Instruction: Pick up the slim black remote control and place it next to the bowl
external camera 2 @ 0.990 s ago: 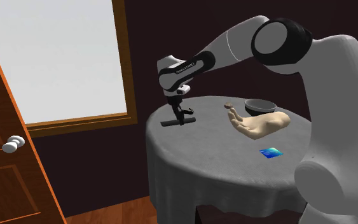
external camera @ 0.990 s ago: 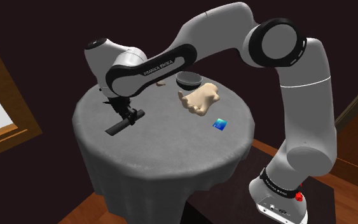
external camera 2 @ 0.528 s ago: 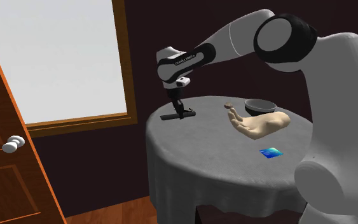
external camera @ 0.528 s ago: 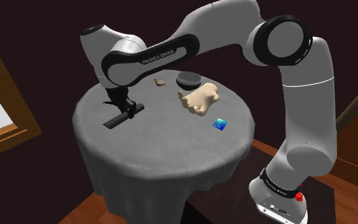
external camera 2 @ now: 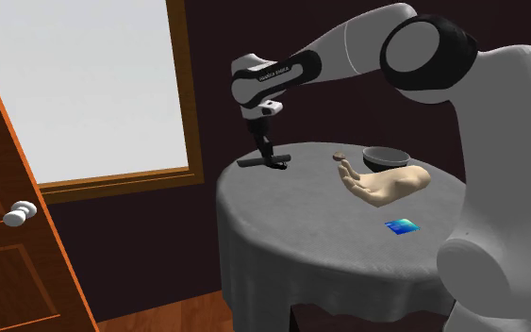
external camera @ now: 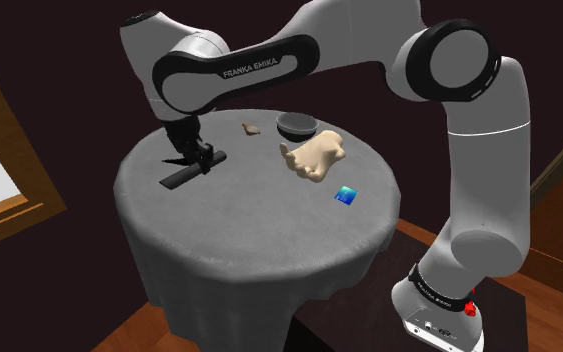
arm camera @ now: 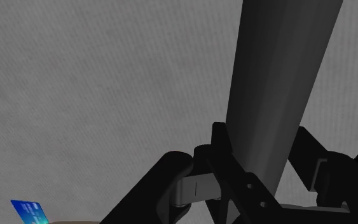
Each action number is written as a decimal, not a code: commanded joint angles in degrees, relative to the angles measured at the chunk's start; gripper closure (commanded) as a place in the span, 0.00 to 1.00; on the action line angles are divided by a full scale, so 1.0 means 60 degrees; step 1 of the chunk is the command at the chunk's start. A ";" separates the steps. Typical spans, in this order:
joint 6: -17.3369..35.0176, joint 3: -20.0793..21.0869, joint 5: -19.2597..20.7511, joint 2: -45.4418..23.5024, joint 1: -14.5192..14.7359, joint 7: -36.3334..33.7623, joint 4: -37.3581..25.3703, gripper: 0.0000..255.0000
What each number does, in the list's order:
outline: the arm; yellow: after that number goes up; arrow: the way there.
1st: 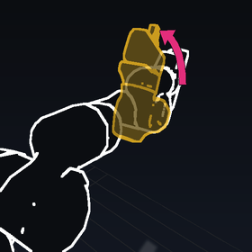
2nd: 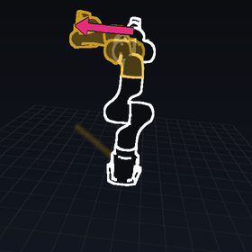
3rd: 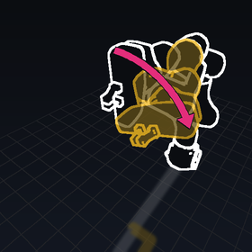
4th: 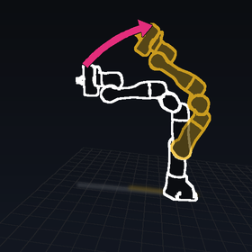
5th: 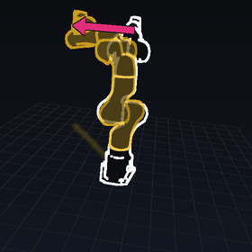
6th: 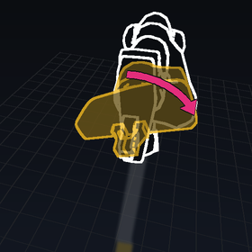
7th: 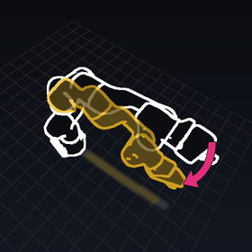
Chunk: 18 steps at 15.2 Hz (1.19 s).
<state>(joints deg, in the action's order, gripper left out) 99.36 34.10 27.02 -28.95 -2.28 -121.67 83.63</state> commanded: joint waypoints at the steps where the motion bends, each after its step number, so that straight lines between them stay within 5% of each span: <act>1: -0.0218 0.0022 -0.0042 0.0049 0.0024 0.0058 -0.0184 1.00; 8: -0.0932 0.0067 -0.0132 0.0146 0.0119 0.0255 -0.0855 1.00; 18: -0.0353 -0.0404 -0.0189 0.0392 -0.1478 0.2148 -0.0557 1.00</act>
<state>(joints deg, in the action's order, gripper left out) 97.00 31.94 26.06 -27.01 -10.00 -110.22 80.08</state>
